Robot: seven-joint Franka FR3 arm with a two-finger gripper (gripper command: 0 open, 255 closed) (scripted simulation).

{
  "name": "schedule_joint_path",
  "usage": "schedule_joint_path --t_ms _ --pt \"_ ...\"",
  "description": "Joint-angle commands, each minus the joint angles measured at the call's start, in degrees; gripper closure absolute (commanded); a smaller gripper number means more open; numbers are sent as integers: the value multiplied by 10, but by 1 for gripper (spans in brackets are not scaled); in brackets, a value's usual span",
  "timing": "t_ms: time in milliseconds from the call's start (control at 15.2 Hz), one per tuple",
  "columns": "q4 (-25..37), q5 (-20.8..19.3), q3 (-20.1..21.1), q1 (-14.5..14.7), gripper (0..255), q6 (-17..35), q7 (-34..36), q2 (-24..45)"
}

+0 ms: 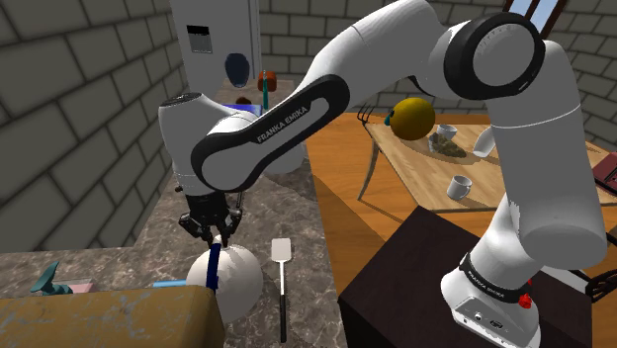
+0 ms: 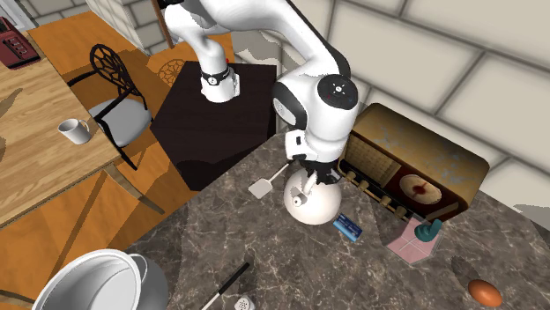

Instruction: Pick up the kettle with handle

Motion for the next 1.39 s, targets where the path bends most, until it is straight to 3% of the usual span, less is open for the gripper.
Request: schedule_joint_path --t_ms 0,1320 --pt "0 0 0 0 255 0 0 0" --pt "43 27 18 -9 255 -90 -10 -52"
